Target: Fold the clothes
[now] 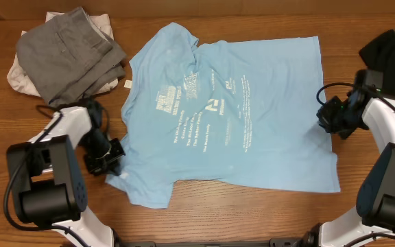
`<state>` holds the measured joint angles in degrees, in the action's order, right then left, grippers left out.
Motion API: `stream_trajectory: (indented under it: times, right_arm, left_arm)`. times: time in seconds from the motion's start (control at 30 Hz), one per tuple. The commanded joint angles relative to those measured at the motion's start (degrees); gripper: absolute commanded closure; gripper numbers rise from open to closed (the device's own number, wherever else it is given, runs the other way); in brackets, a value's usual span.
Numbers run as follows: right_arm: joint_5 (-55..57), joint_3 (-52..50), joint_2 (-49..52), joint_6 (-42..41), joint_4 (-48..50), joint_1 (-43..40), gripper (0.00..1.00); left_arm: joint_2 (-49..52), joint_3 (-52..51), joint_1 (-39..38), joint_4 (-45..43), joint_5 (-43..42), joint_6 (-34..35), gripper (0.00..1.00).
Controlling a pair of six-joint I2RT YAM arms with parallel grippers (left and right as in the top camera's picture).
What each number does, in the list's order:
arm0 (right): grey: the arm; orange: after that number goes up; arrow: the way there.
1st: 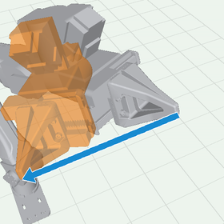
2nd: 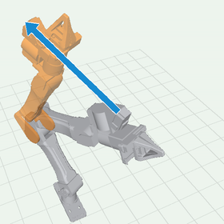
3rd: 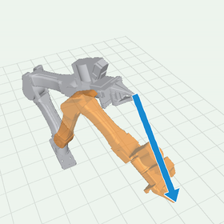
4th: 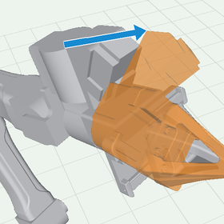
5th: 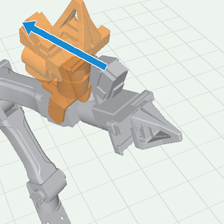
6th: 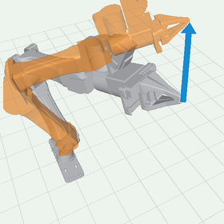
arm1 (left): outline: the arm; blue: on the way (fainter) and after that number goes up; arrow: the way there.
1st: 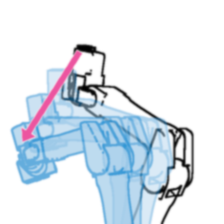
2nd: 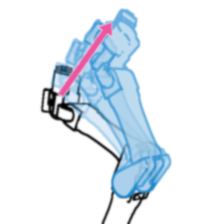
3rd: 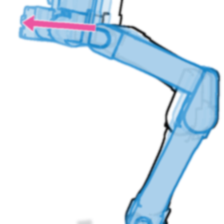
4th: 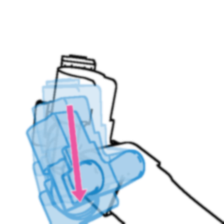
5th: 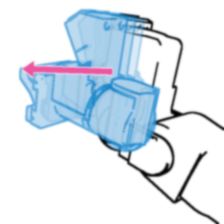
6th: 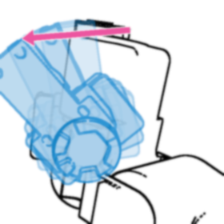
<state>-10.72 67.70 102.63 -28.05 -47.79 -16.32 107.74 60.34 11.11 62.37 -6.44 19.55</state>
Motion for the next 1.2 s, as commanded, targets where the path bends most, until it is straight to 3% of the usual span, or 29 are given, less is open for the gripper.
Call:
stream_trajectory:
  times: [0.0,0.5,0.6,0.93,1.17]
  right_arm:
    - [-0.48,-0.26,0.37,0.35,1.05,2.12,0.9]
    - [3.39,-0.26,2.01,-2.03,2.23,4.37,0.88]
    - [3.45,-0.26,2.86,-2.27,1.81,4.37,0.92]
    - [6.38,-0.24,3.02,-6.4,-1.31,4.37,0.96]
    - [2.27,-0.09,0.13,-7.17,-6.82,4.37,0.96]
  left_arm:
    - [1.64,-1.68,2.91,-1.16,6.56,1.09,0.96]
    - [1.49,-1.68,3.13,2.89,3.82,3.61,0.96]
    - [0.42,-1.68,3.08,3.65,3.85,3.61,0.96]
    - [-14.05,-1.68,0.39,7.3,3.52,4.94,0.96]
    - [-22.01,-1.68,-1.38,7.04,3.54,4.85,0.96]
